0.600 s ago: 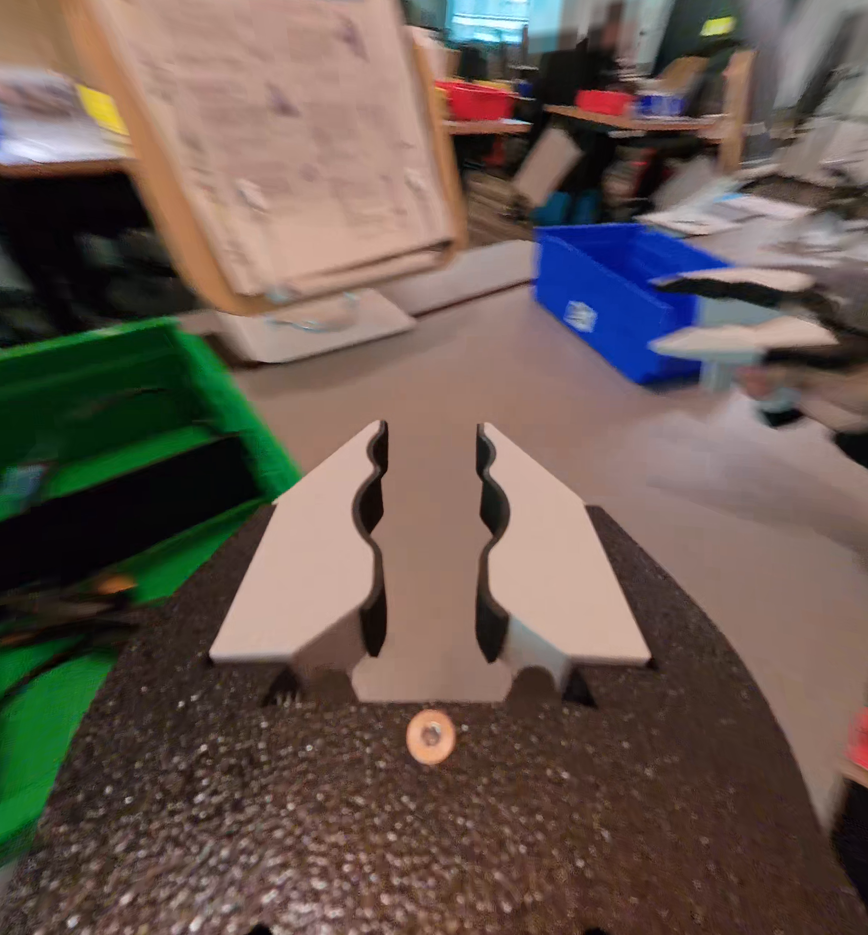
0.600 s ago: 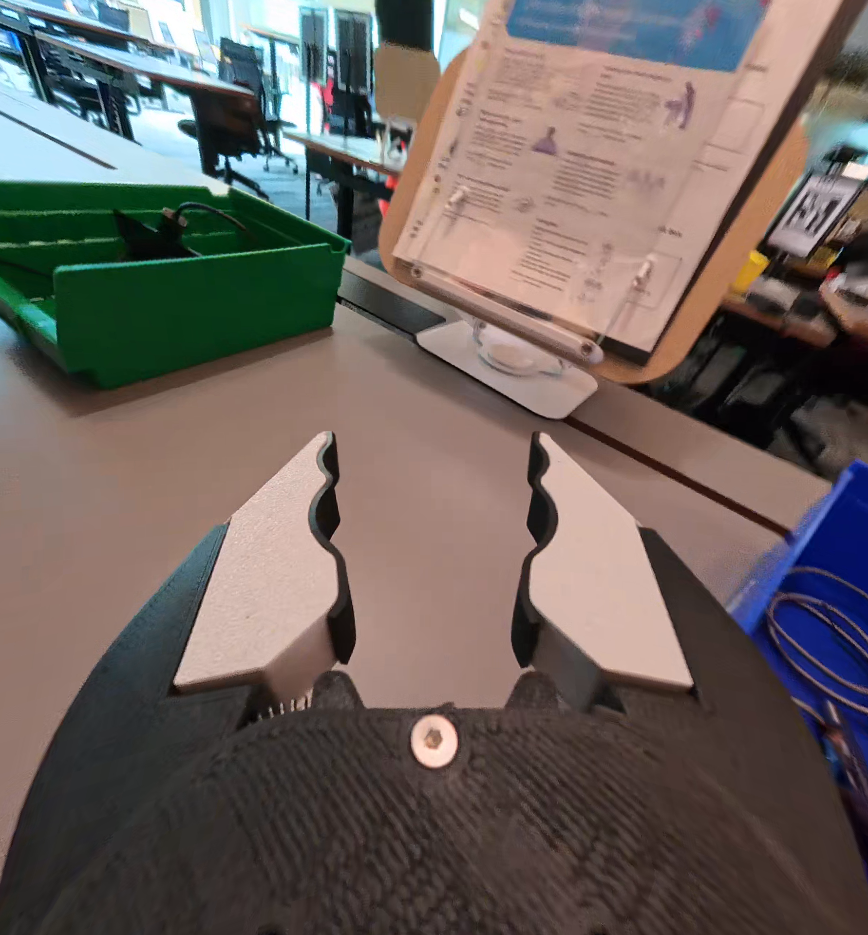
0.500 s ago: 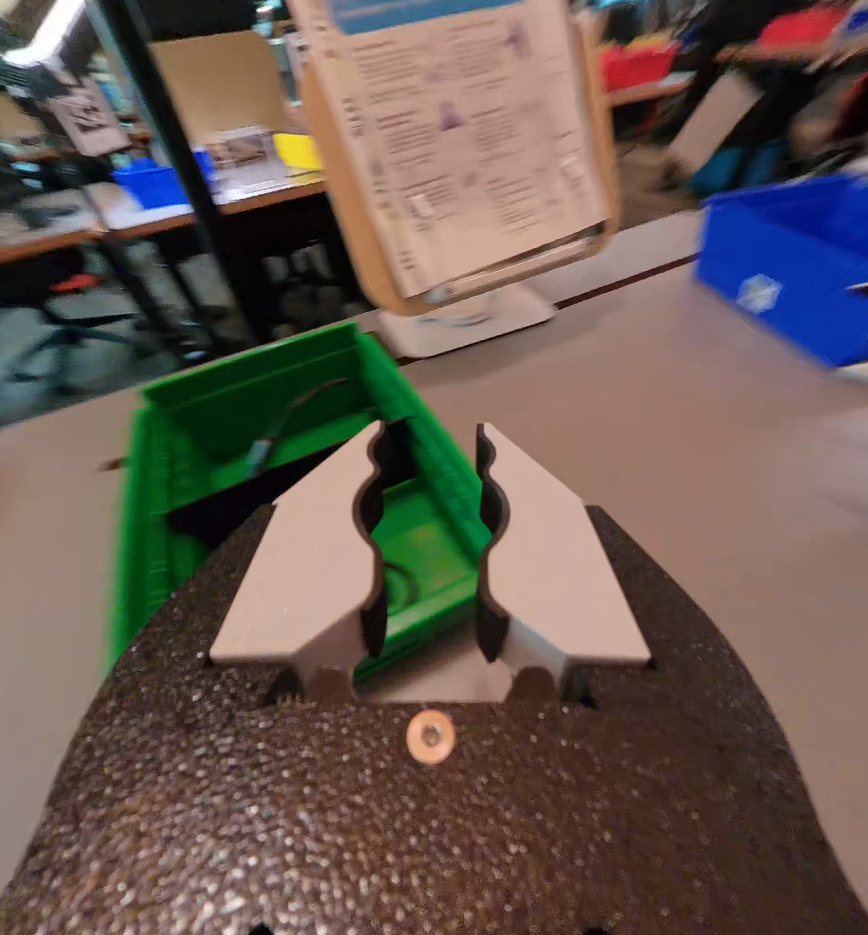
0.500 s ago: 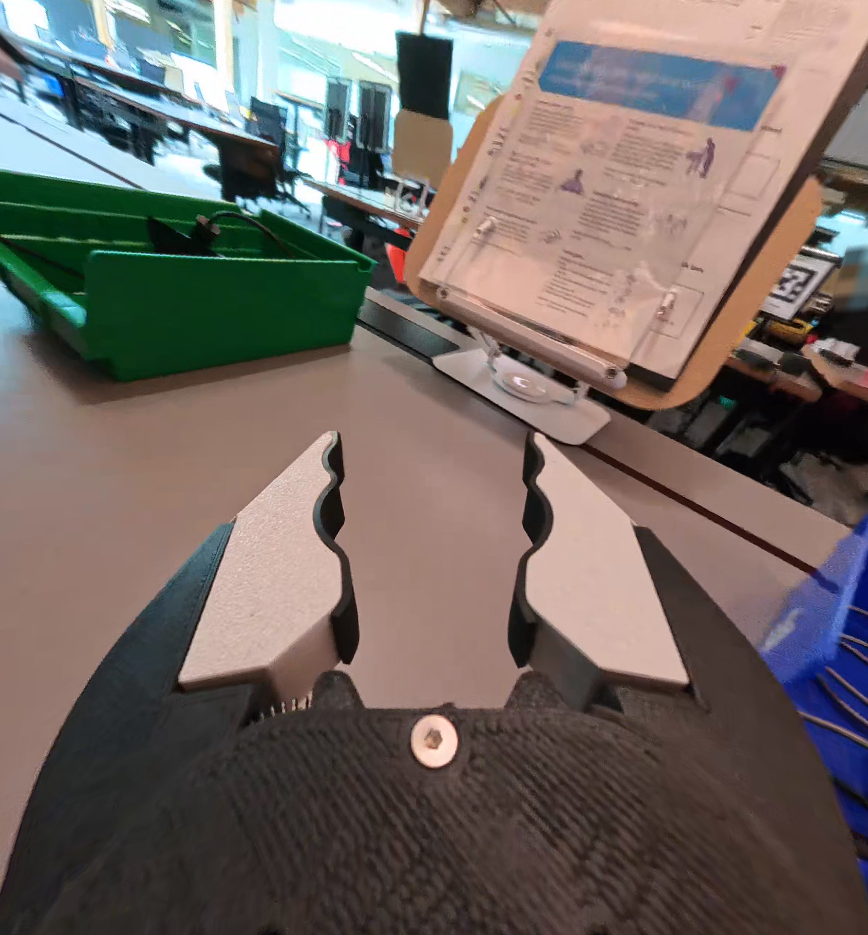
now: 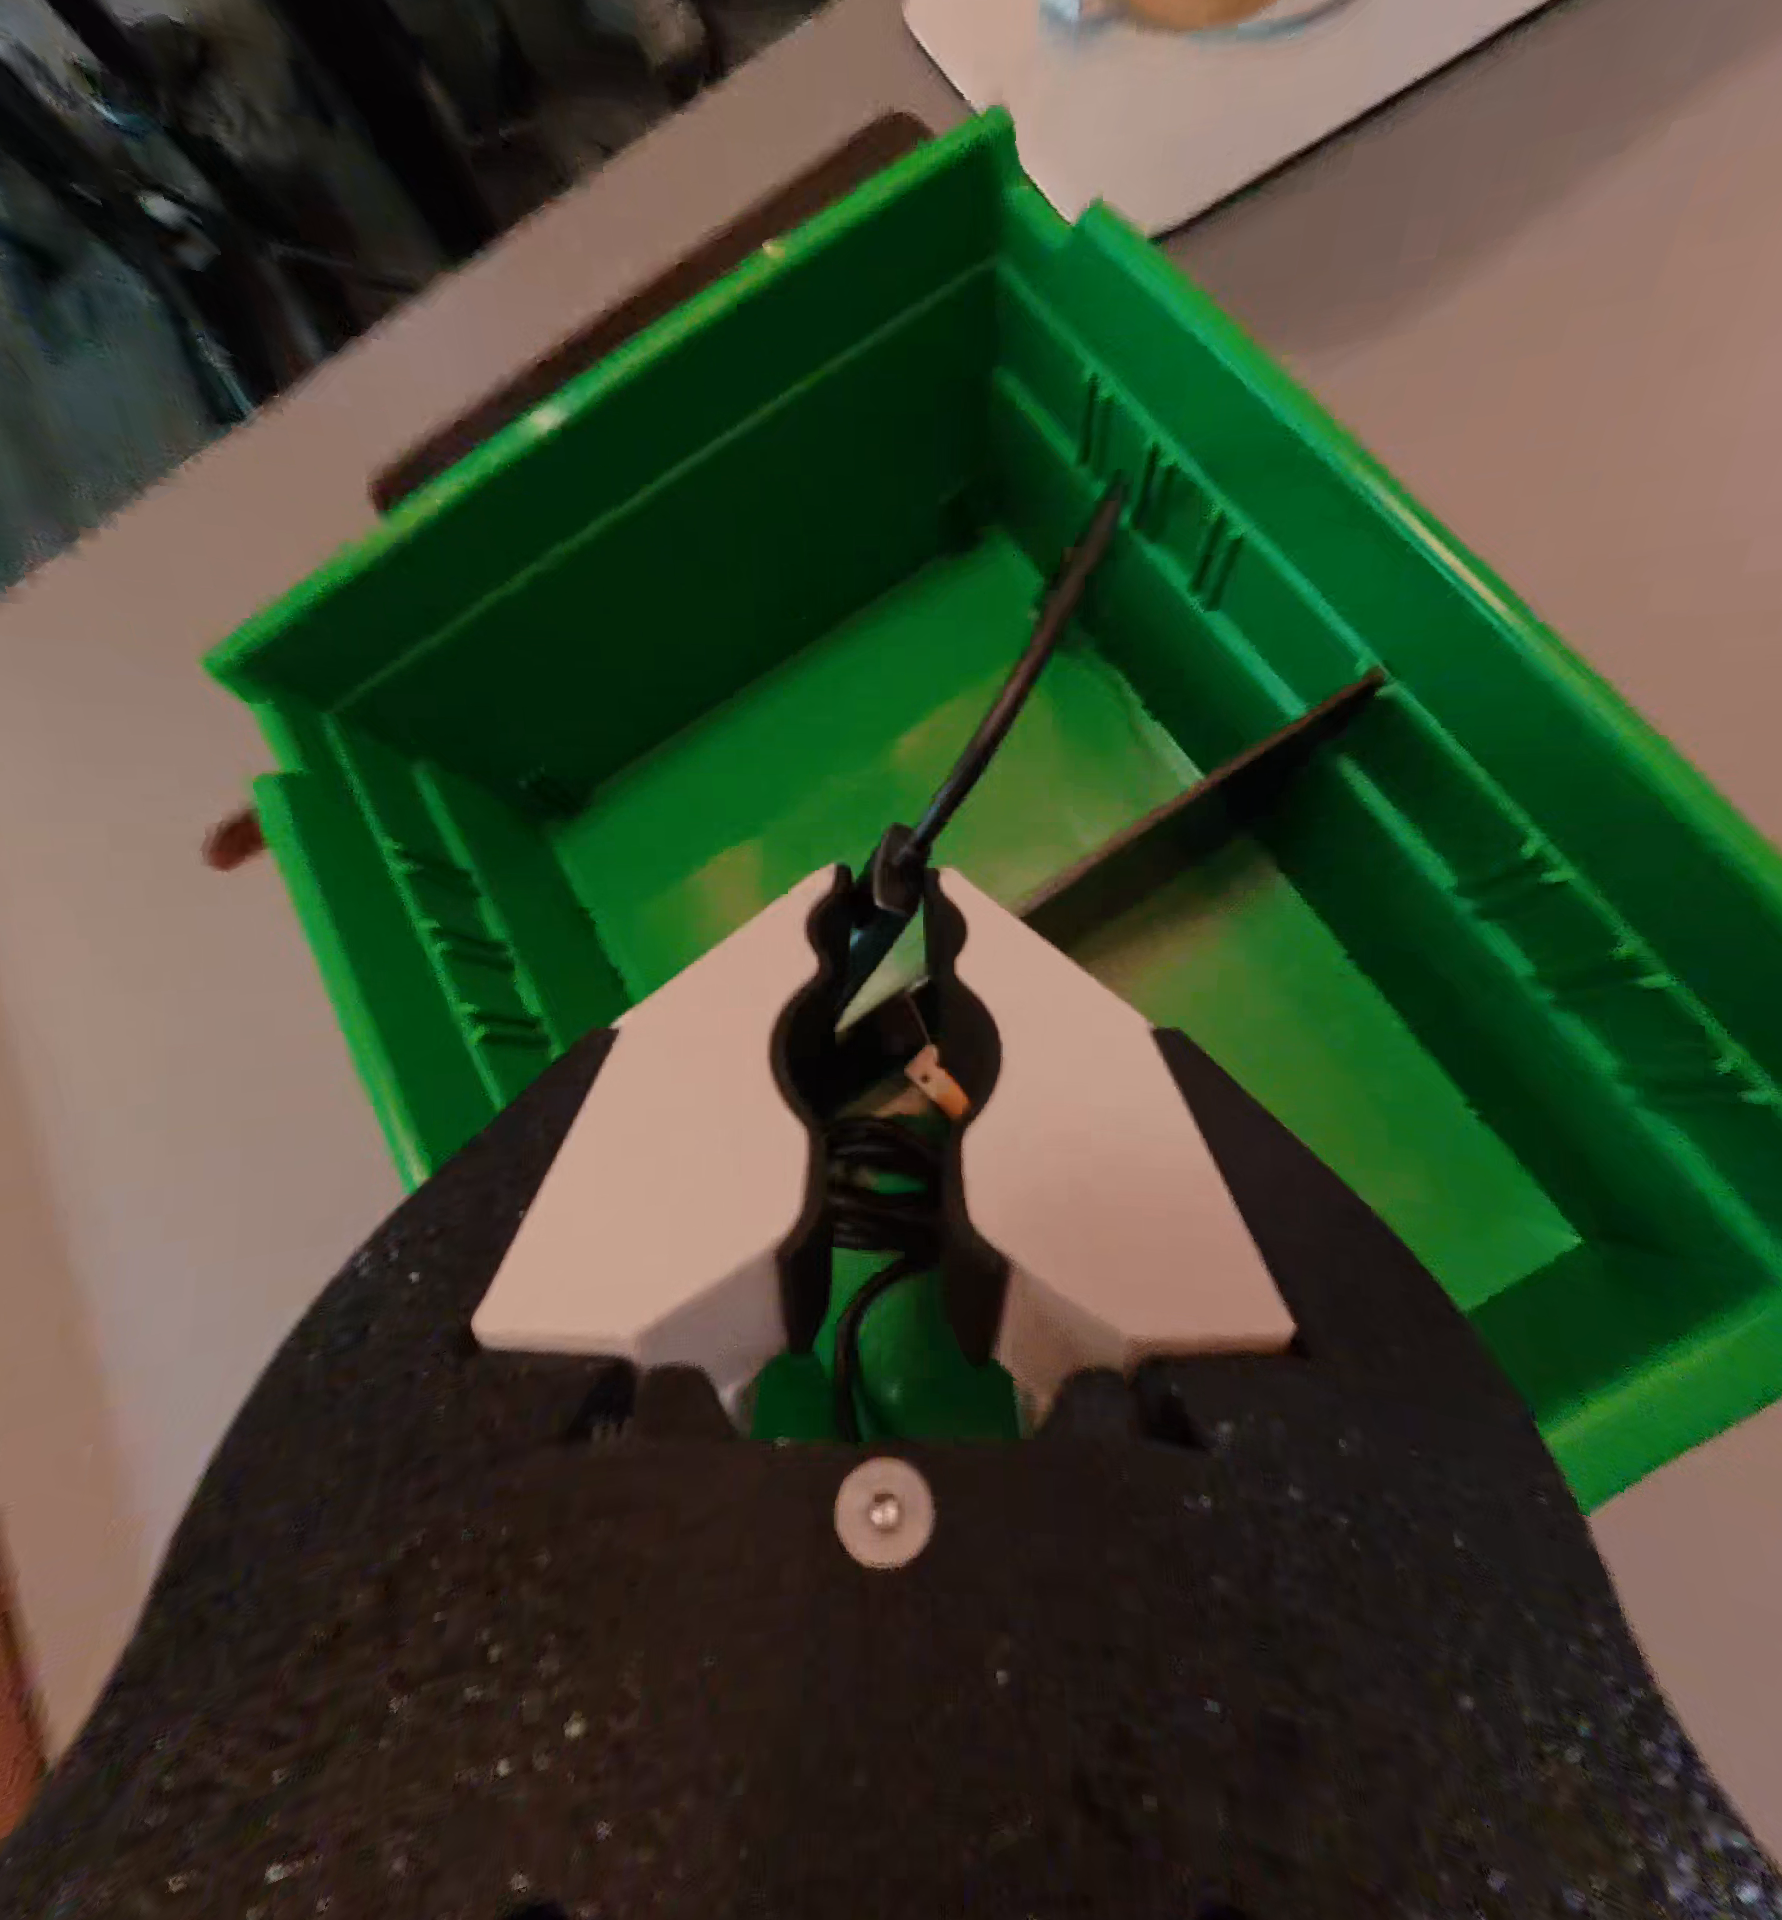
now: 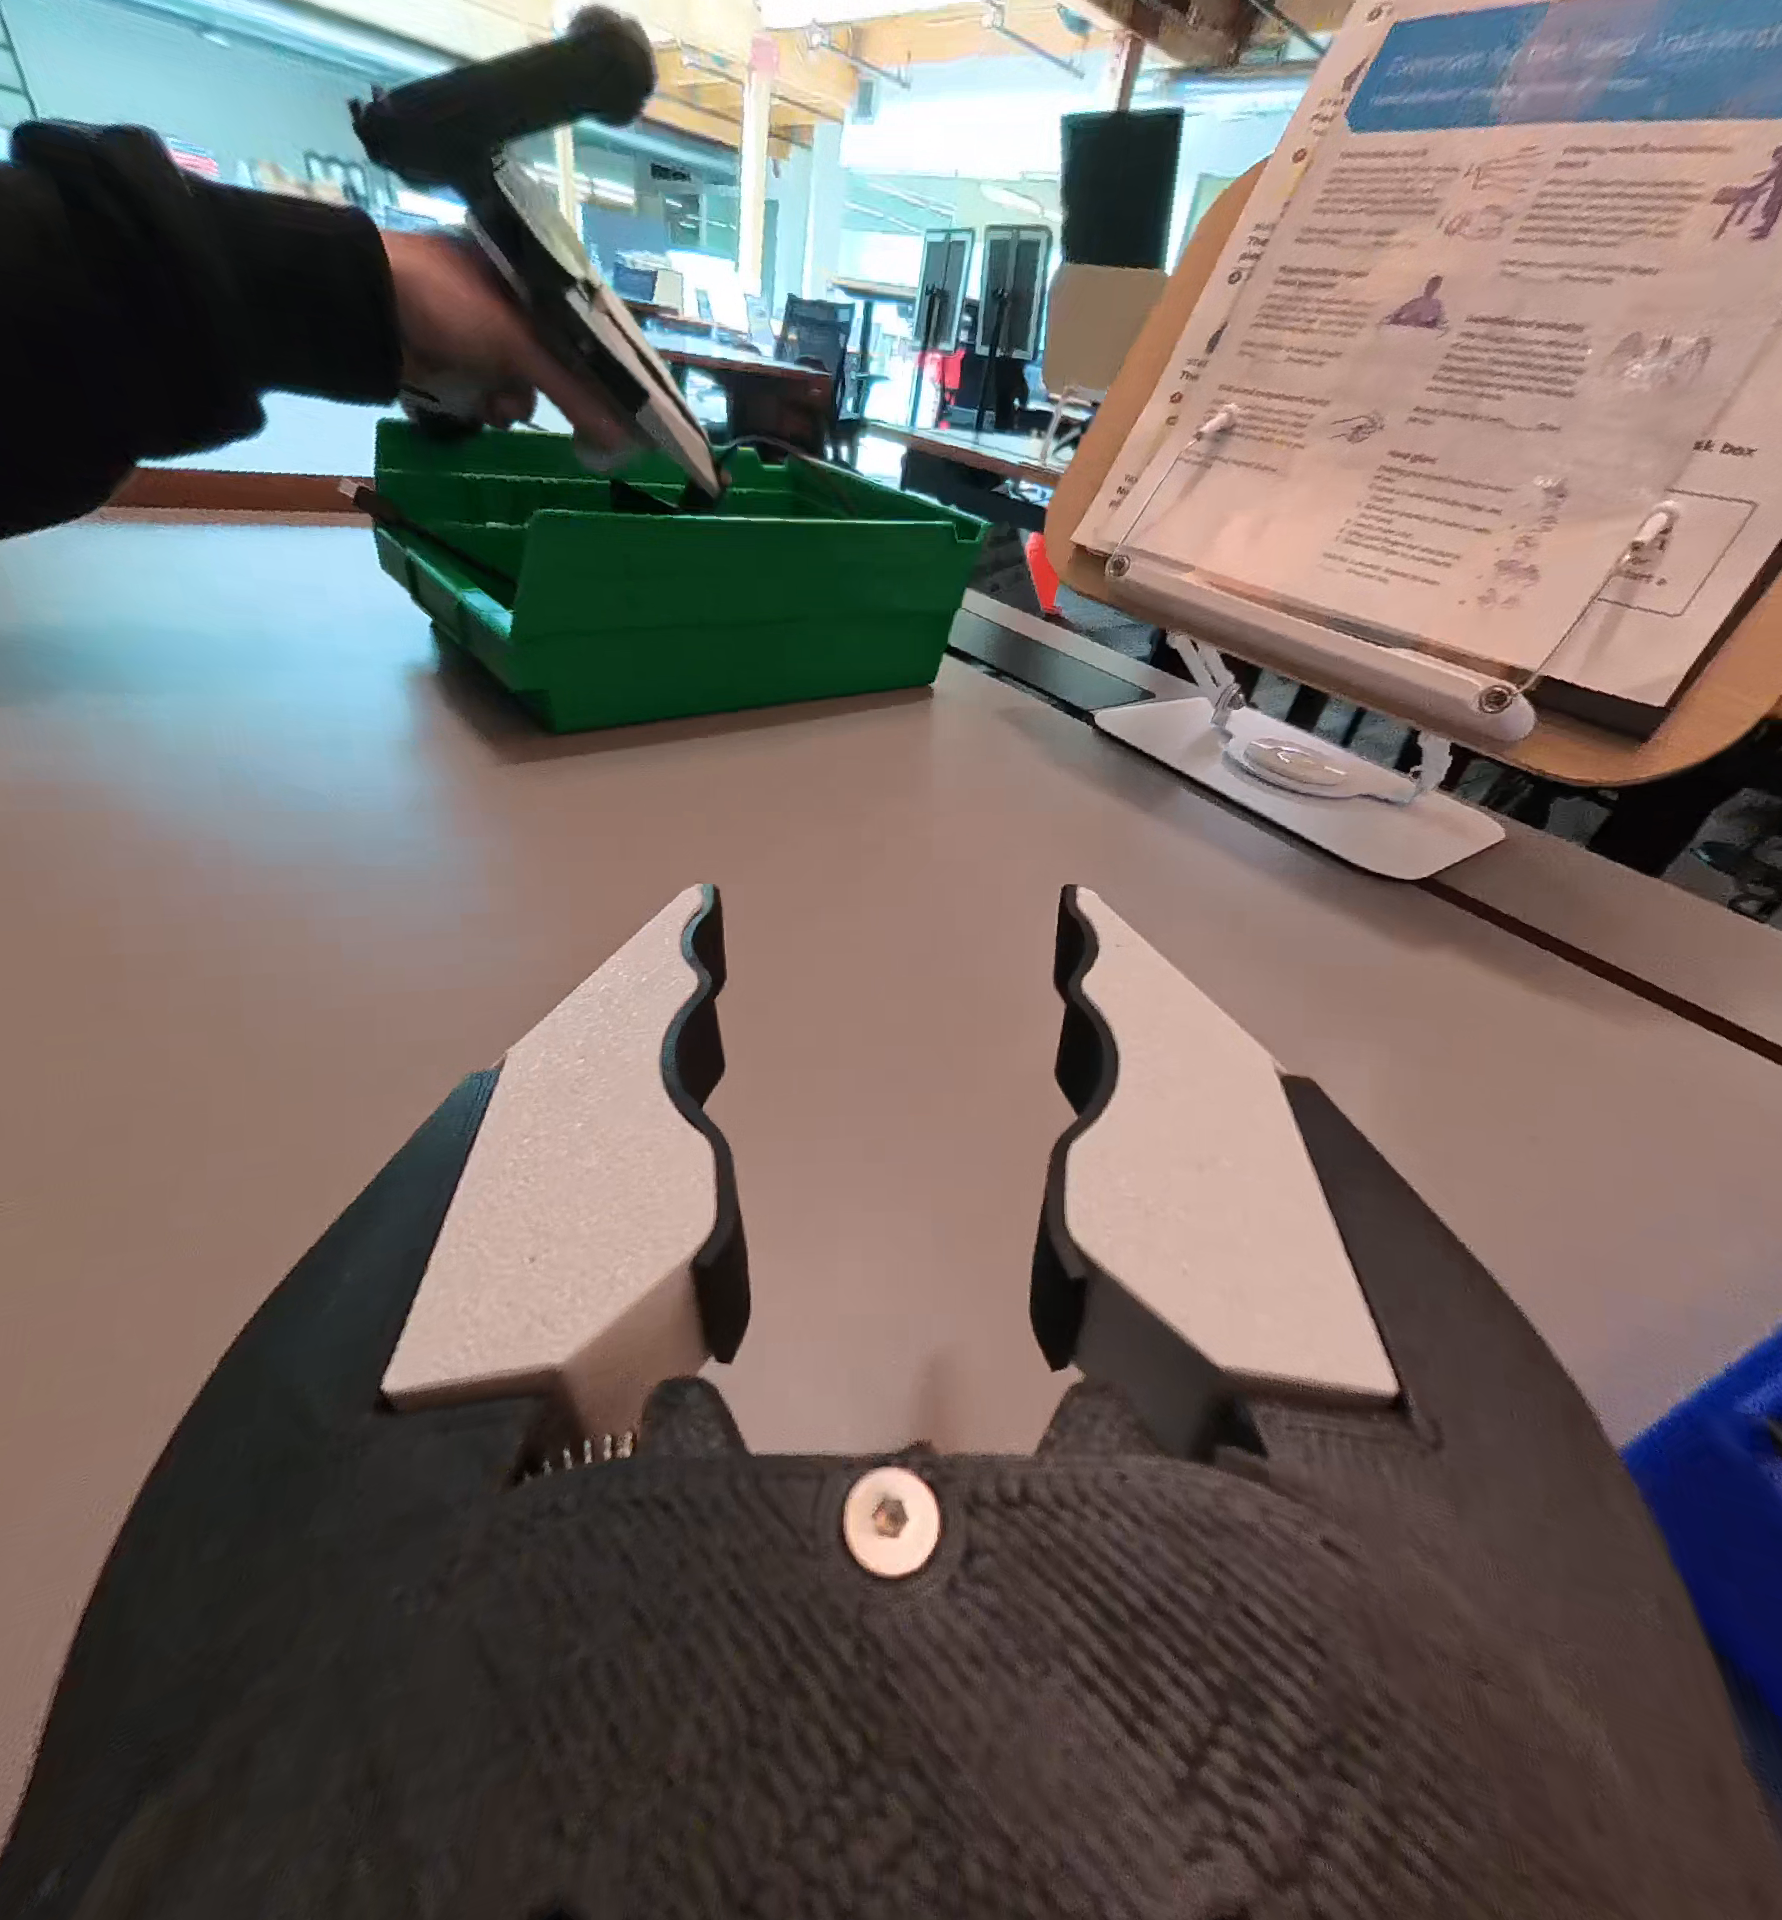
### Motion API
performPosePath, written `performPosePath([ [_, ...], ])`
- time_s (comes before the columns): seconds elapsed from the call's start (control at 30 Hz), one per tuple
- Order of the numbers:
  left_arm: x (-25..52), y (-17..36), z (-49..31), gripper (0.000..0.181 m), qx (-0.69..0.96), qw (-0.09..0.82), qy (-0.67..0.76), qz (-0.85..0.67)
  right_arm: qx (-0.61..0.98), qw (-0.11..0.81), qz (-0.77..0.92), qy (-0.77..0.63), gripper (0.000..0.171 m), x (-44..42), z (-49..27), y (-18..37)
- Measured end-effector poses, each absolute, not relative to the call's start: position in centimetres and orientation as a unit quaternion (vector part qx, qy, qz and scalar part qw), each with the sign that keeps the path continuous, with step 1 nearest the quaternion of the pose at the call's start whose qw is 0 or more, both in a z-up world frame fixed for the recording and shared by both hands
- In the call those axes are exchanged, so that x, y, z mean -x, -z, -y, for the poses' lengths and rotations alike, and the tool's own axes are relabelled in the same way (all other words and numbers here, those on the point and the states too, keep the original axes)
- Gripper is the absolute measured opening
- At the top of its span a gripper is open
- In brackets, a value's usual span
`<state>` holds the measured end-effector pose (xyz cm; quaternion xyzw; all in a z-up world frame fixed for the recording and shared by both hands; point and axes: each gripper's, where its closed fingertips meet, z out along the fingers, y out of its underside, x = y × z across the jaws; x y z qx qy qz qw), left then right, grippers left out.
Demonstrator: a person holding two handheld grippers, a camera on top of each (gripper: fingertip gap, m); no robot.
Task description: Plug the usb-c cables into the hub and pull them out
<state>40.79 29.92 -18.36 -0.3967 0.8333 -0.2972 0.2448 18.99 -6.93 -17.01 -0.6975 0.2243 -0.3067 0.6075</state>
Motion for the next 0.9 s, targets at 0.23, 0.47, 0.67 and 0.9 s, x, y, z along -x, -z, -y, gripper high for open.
performPosePath([
  [0.23, -36.8, 6.6, -23.2, 0.007, 0.216, 0.501, 0.294, -0.785, 0.665, 0.617, -0.279, 0.314, 0.06, -19.6, 8.7, 15.1],
  [0.47, -26.4, -1.8, -10.4, 0.007, 0.252, 0.348, 0.595, -0.68, 0.659, 0.594, -0.205, 0.413, 0.072, -17.7, 5.3, 11.8],
  [0.67, -21.1, 1.0, -2.9, 0.007, 0.318, 0.001, 0.737, -0.597, 0.608, 0.608, -0.179, 0.478, 0.077, -16.9, 4.7, 9.8],
  [0.9, -19.0, 5.2, 0.0, 0.007, 0.388, -0.228, 0.741, -0.498, 0.56, 0.659, -0.143, 0.482, 0.044, -15.7, 4.4, 9.4],
])
